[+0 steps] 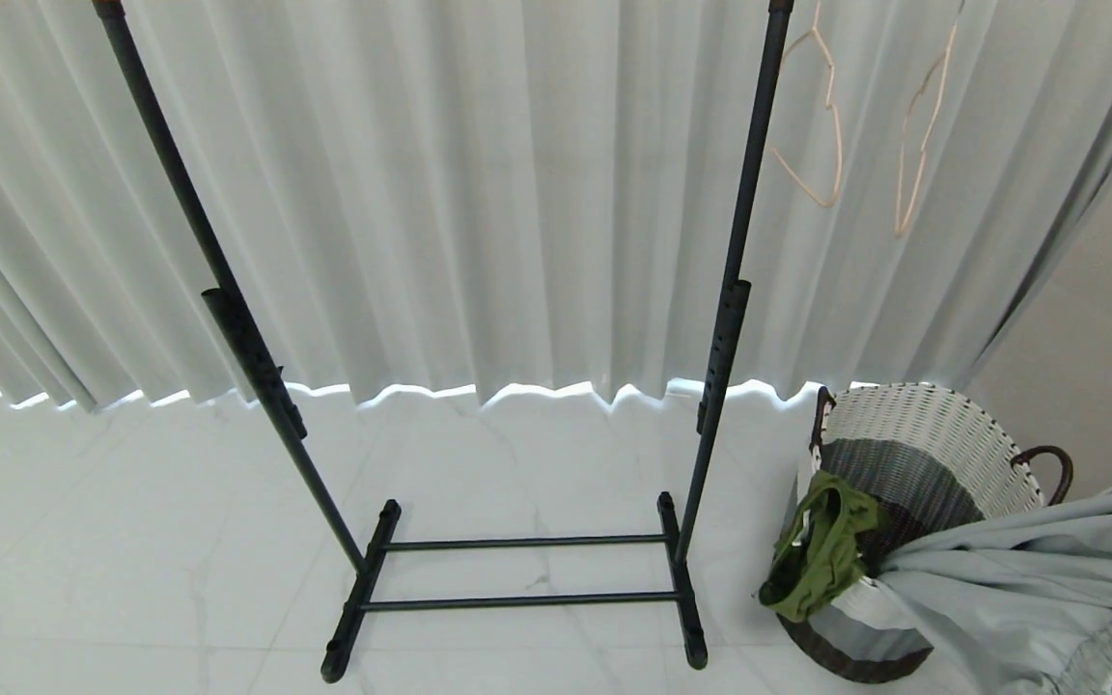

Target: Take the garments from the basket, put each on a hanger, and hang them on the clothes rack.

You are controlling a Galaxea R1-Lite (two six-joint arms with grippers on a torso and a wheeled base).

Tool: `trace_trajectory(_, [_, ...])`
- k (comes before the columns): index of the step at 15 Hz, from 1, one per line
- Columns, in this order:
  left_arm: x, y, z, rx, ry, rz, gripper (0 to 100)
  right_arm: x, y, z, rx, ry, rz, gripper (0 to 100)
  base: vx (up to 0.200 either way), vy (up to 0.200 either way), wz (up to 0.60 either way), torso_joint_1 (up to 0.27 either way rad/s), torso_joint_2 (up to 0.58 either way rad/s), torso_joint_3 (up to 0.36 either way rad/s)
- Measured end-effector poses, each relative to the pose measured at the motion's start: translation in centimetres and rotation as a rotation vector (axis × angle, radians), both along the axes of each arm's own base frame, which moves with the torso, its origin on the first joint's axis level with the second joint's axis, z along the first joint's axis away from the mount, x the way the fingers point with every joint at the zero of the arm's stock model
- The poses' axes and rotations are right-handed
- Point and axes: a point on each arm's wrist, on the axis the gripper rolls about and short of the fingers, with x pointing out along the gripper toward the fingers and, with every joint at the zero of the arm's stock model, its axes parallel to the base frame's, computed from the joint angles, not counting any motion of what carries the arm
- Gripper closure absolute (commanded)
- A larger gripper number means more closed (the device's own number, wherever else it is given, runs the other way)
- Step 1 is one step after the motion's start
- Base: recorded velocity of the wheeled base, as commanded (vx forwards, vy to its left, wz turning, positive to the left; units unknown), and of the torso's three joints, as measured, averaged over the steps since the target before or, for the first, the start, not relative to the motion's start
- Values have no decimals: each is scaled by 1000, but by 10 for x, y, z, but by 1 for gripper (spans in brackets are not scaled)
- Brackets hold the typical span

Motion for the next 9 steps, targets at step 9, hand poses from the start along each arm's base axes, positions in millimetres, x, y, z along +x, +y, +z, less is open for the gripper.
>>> trace_trajectory(9, [0,0,0,0,0,1,0,-1,3,0,-1,-6,32,100,0,111,0,2,1,1])
